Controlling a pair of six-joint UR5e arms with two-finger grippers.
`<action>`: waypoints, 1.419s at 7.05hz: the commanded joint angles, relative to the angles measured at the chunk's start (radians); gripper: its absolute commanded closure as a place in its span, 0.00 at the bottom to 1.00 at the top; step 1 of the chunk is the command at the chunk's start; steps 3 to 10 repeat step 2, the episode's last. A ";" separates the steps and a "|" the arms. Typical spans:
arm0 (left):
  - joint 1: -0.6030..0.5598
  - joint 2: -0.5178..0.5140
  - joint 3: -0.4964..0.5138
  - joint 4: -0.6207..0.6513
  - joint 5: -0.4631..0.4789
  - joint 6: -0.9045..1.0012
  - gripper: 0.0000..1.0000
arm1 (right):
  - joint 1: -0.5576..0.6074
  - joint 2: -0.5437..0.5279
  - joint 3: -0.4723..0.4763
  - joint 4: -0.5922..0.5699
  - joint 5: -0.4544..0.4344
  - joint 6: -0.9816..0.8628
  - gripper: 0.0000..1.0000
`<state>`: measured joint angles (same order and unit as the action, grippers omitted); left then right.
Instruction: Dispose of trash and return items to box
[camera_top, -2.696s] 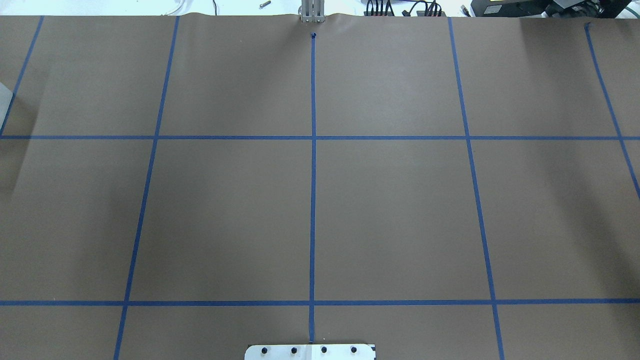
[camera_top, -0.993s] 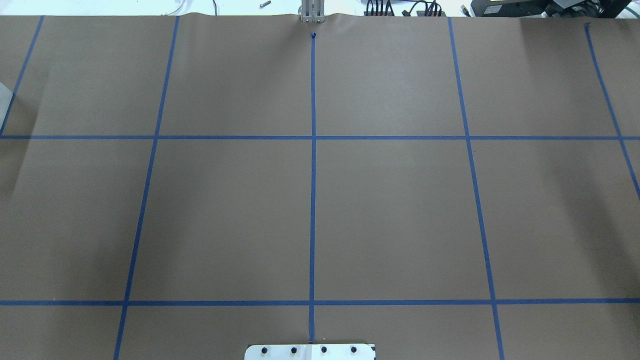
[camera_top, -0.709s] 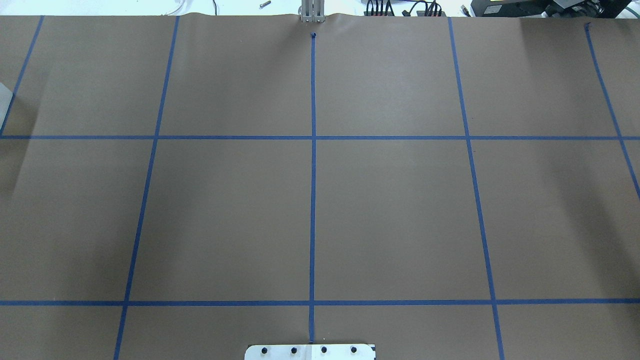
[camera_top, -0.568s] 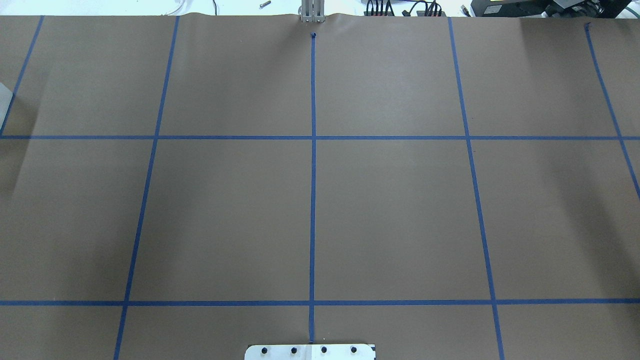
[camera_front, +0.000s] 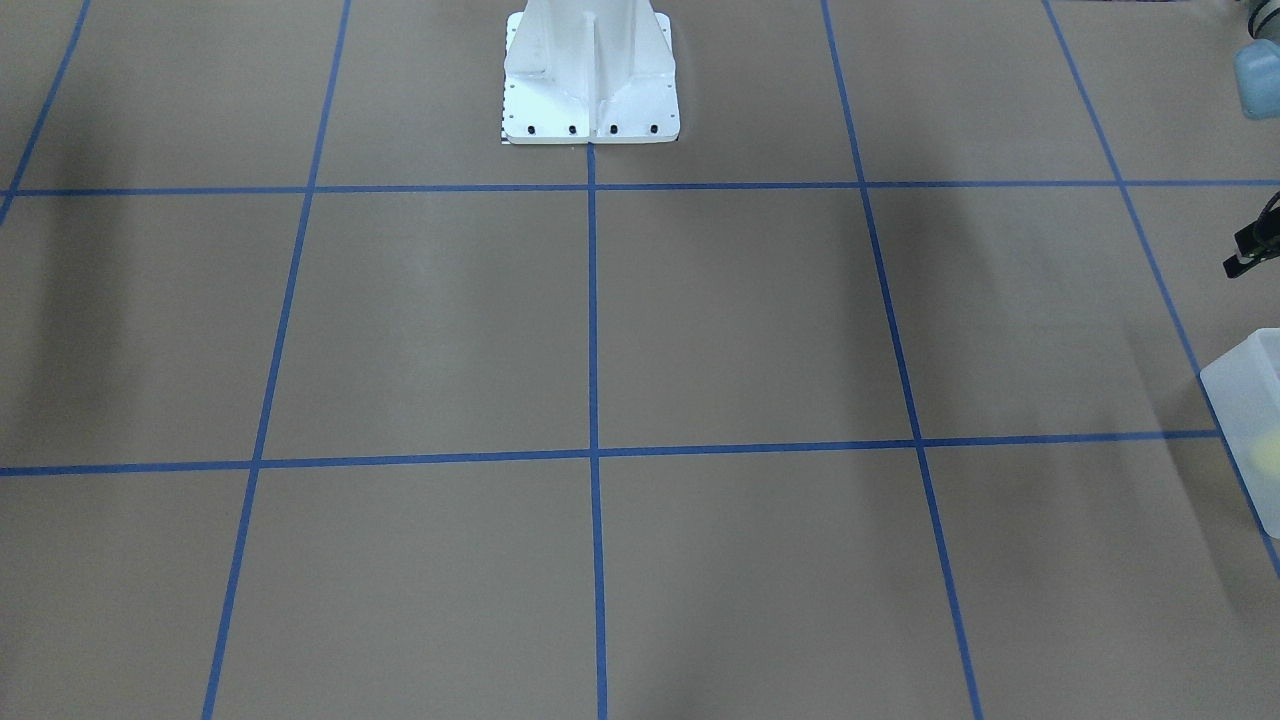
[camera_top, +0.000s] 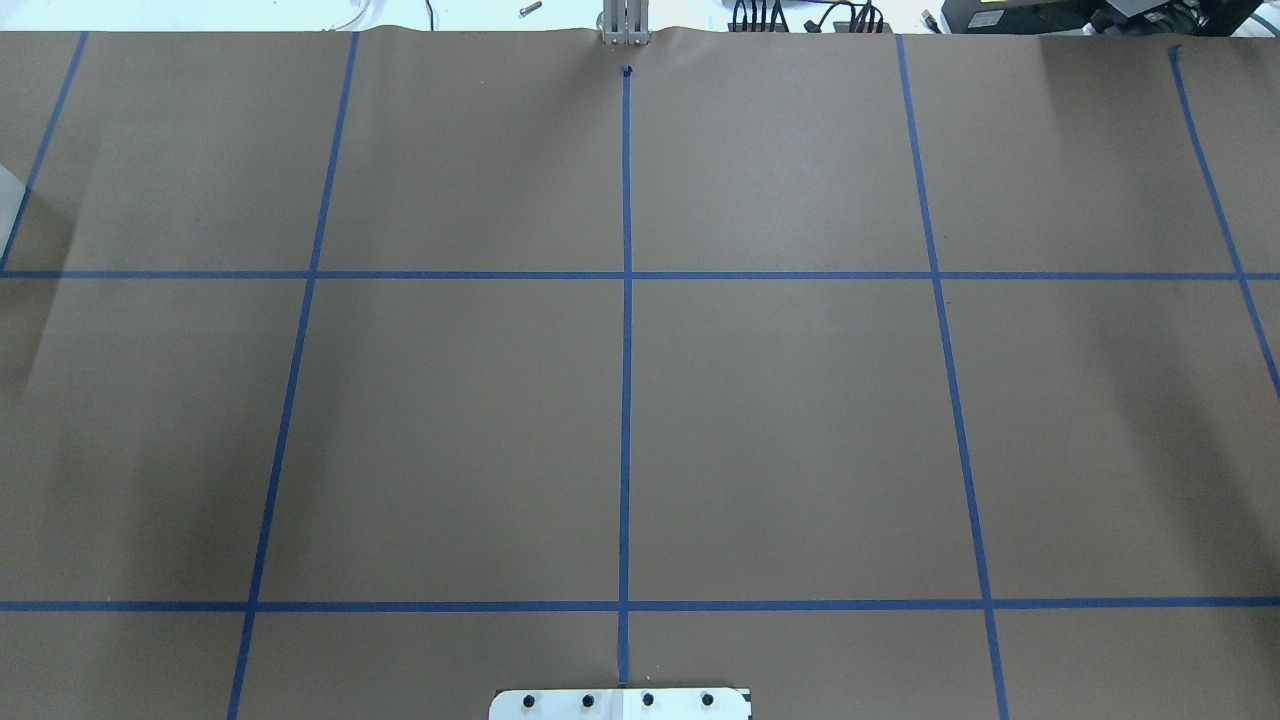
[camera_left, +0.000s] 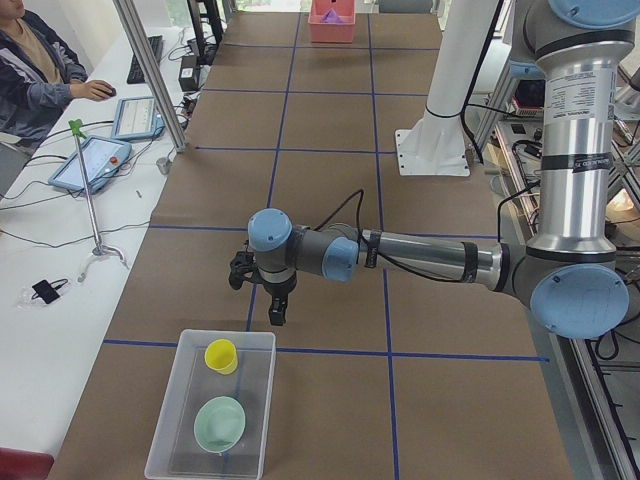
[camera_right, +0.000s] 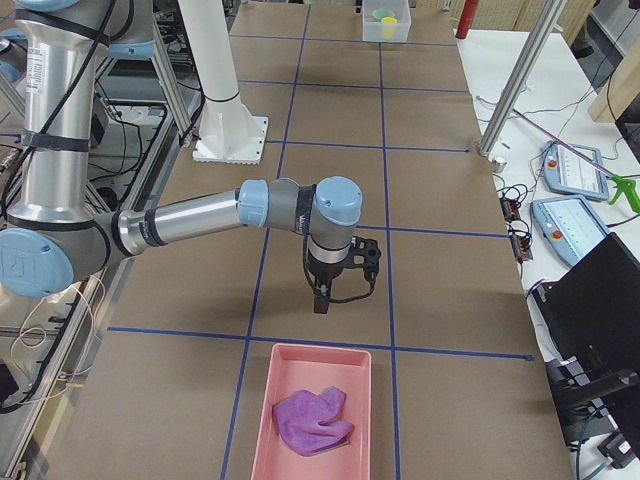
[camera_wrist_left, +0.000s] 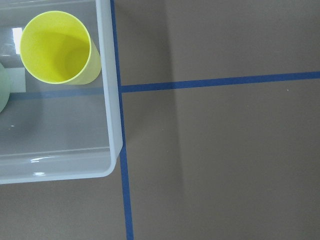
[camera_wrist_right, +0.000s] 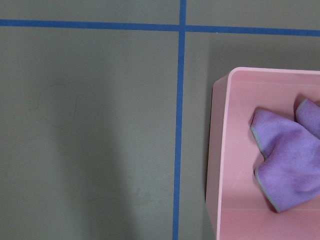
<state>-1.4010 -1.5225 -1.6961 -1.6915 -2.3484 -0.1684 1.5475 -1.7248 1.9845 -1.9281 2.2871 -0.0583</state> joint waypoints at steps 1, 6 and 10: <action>0.000 -0.002 0.013 -0.019 0.001 0.000 0.02 | -0.004 0.014 -0.036 0.003 -0.001 0.000 0.00; -0.001 -0.004 0.004 -0.020 0.001 0.000 0.02 | -0.006 0.040 -0.064 0.003 -0.003 0.000 0.00; -0.001 -0.004 0.004 -0.020 0.001 0.000 0.02 | -0.006 0.040 -0.064 0.003 -0.003 0.000 0.00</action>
